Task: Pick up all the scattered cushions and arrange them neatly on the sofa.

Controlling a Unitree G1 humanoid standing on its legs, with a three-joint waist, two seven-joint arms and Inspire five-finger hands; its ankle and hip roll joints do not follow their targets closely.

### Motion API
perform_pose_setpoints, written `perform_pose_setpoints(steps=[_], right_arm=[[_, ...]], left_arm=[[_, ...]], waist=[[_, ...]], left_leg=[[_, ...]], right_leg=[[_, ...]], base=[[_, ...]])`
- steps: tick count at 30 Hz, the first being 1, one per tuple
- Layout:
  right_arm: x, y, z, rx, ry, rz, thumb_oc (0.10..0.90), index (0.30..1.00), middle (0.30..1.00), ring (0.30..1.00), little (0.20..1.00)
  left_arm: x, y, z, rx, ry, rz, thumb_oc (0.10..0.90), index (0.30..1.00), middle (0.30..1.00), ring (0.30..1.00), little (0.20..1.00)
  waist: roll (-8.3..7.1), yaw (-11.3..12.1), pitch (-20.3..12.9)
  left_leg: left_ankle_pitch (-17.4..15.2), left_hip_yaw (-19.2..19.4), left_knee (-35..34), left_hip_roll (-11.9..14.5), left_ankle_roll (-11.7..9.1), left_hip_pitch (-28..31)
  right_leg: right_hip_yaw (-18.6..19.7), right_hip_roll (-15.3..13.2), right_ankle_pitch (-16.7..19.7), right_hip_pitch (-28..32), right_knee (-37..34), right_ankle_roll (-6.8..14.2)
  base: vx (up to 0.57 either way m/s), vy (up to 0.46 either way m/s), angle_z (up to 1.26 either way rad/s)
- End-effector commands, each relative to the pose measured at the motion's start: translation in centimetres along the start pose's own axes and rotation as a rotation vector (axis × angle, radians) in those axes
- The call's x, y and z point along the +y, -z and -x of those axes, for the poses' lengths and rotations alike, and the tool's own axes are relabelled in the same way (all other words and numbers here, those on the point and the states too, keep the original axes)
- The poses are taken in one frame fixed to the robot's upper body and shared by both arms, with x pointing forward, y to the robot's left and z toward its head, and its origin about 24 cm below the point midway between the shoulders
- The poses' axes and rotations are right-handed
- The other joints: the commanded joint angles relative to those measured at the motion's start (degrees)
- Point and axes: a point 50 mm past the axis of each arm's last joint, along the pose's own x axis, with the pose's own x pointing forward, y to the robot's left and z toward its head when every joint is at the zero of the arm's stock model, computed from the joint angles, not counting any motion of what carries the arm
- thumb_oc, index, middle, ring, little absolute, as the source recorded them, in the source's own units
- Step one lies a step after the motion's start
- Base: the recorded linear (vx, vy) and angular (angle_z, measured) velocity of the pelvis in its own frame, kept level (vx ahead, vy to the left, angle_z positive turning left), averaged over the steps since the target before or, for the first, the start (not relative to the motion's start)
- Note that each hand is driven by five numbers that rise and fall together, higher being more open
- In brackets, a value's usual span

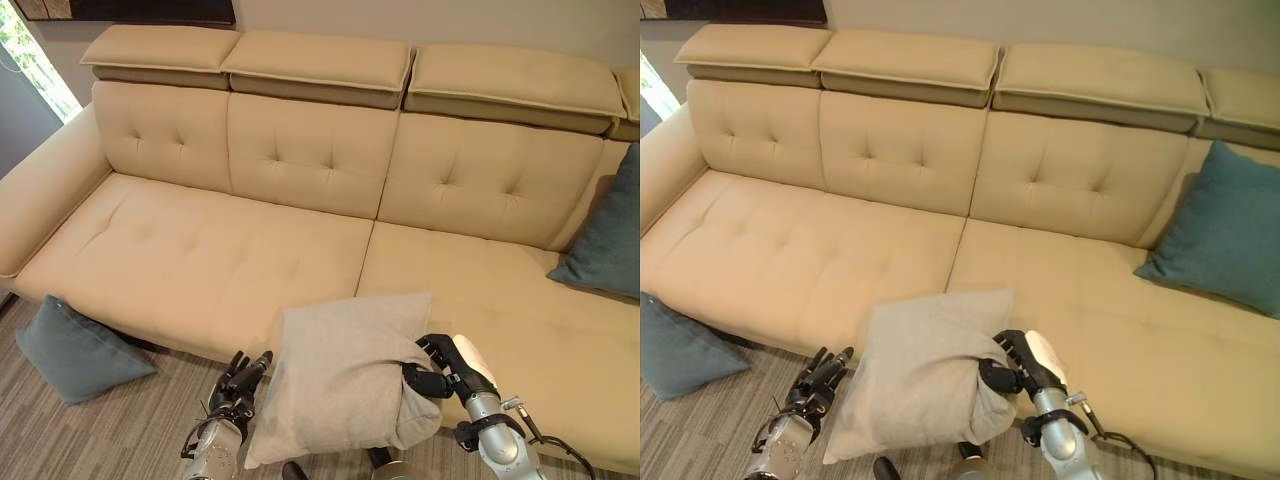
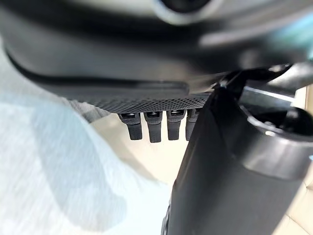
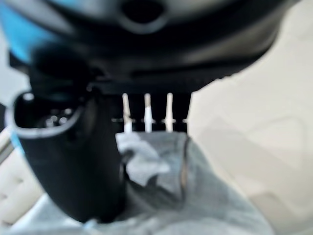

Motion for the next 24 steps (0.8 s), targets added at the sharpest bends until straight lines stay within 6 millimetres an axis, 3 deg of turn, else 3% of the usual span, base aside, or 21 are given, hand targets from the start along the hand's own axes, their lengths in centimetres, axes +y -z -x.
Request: perform_pose_setpoints(steps=[1, 3, 6, 7, 9, 14, 20, 21, 24], right_arm=[[-4.6, -3.6, -1.8, -0.216, 0.166, -0.005, 0.4, 0.3, 0.3, 0.3, 0.3], [-4.3, -3.9, -1.9, -0.236, 0.125, -0.006, 0.4, 0.3, 0.3, 0.3, 0.3], [-4.2, -4.4, -2.1, -0.259, 0.086, 0.002, 0.4, 0.3, 0.3, 0.3, 0.3], [-4.2, -4.4, -2.1, -0.26, 0.086, 0.002, 0.4, 0.3, 0.3, 0.3, 0.3], [-4.1, -4.6, -2.1, -0.271, 0.061, 0.002, 0.4, 0.3, 0.3, 0.3, 0.3], [-4.0, -5.0, -1.9, -0.295, 0.03, 0.01, 0.4, 0.3, 0.3, 0.3, 0.3], [-3.6, -4.8, -1.5, -0.295, -0.011, 0.026, 0.4, 0.3, 0.3, 0.3, 0.3], [-3.3, -4.6, -1.3, -0.283, -0.016, 0.02, 0.4, 0.3, 0.3, 0.3, 0.3], [-2.8, -4.4, -1.2, -0.268, -0.017, -0.01, 0.4, 0.3, 0.3, 0.3, 0.3]], left_arm=[[-1.4, -2.3, -0.5, -0.066, 0.146, -0.055, 0.8, 0.9, 0.9, 0.9, 0.9], [0.1, -0.5, -0.7, 0.056, 0.141, -0.255, 0.8, 0.9, 0.9, 0.9, 0.9], [2.0, 1.0, -0.6, 0.182, 0.104, -0.417, 0.8, 0.9, 0.9, 0.9, 0.9], [2.0, 1.0, -0.6, 0.182, 0.105, -0.417, 0.8, 0.9, 0.9, 0.9, 0.9], [4.5, 1.5, -0.3, 0.287, 0.022, -0.597, 0.8, 0.9, 0.9, 0.9, 0.9], [8.0, 1.9, 0.8, 0.437, -0.15, -0.853, 0.8, 0.9, 0.9, 0.9, 0.9], [7.8, 3.7, 1.3, 0.509, -0.166, -0.888, 0.8, 0.9, 0.9, 0.9, 0.9], [6.7, 4.9, 1.2, 0.517, -0.134, -0.837, 0.8, 0.9, 0.9, 0.9, 0.9], [5.0, 5.5, 0.6, 0.485, -0.108, -0.753, 0.8, 0.9, 0.9, 0.9, 0.9]], waist=[[0.29, -0.2, -0.8], [0.79, -0.9, -1.1], [1.19, -1.8, -1.5], [1.2, -1.8, -1.4], [1.52, -2.6, -1.9], [1.38, -3.5, -2.5], [0.78, -3.6, -3.1], [0.44, -3.5, -3.2], [-0.02, -3.3, -3.1]], left_leg=[[-10.0, -6.3, 0.6, 0.5, -1.0, 4.8], [-10.0, -5.8, 0.6, 0.6, -1.1, 5.0], [-10.1, -5.0, 0.5, 0.8, -1.2, 5.3], [-10.1, -5.0, 0.5, 0.8, -1.2, 5.4], [-10.2, -4.1, 0.4, 1.0, -1.3, 5.6], [-10.3, -2.6, 0.5, 1.3, -1.5, 6.0], [-10.1, -2.3, 0.5, 1.7, -1.7, 6.1], [-10.1, -2.5, 0.5, 1.8, -1.8, 6.0], [-10.0, -2.9, 0.4, 1.8, -1.8, 5.9]], right_leg=[[-0.7, -0.3, -0.1, -2.9, 3.5, 2.6], [-0.1, -0.2, 0.0, -2.8, 3.1, 2.6], [0.7, 0.2, 0.1, -2.9, 3.0, 2.5], [0.7, 0.2, 0.1, -2.9, 3.0, 2.5], [1.3, 0.5, 0.4, -3.2, 2.9, 2.5], [2.6, 1.0, 1.0, -3.8, 2.6, 2.5], [2.7, 1.2, 1.1, -3.9, 2.3, 2.5], [2.5, 1.2, 1.0, -3.9, 2.3, 2.5], [2.1, 1.1, 0.9, -3.6, 2.1, 2.5]], base=[[0.0, 0.0, 0.0], [0.0, 0.0, 0.0], [0.02, 0.009, -0.08], [0.02, 0.003, -0.14], [0.04, 0.008, -0.2], [0.03, -0.006, -0.24], [0.01, -0.016, -0.09], [0.0, 0.0, 0.0], [-0.01, -0.022, 0.01]])
